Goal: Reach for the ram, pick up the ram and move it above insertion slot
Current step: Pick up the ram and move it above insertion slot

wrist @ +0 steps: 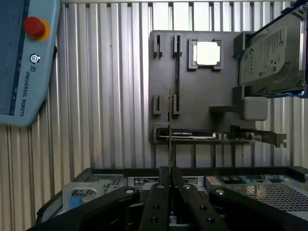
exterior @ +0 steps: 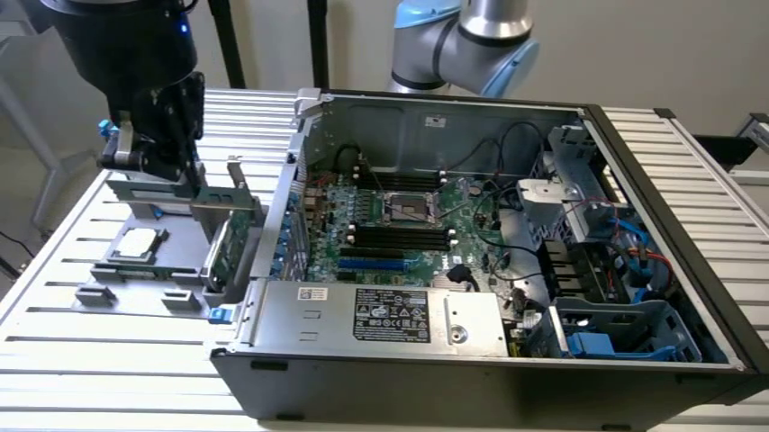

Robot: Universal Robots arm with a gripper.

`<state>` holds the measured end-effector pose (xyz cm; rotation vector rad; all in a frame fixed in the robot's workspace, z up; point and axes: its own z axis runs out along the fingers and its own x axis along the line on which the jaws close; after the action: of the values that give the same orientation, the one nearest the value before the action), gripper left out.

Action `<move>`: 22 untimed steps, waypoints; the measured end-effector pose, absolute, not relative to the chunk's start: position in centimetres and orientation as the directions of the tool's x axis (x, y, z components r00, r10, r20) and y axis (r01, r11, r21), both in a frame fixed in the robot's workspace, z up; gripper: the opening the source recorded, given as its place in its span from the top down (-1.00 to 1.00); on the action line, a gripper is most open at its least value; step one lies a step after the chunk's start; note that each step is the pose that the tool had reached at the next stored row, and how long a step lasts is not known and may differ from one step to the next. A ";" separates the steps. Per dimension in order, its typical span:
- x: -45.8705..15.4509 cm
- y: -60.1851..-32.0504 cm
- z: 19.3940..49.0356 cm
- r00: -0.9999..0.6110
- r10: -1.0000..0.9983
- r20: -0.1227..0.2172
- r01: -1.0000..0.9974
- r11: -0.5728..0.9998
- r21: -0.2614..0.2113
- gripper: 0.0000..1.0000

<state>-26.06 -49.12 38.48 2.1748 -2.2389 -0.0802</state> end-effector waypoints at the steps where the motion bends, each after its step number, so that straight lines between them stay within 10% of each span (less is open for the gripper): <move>1: -25.6 -49.1 38.5 -0.030 -0.999 -0.022 -0.998 0.028 0.050 0.74; 22: -16.0 -49.1 38.6 -0.030 -0.999 -0.025 -0.998 0.028 0.051 0.74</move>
<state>-16.02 -49.11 38.55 2.1759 -2.2399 -0.0842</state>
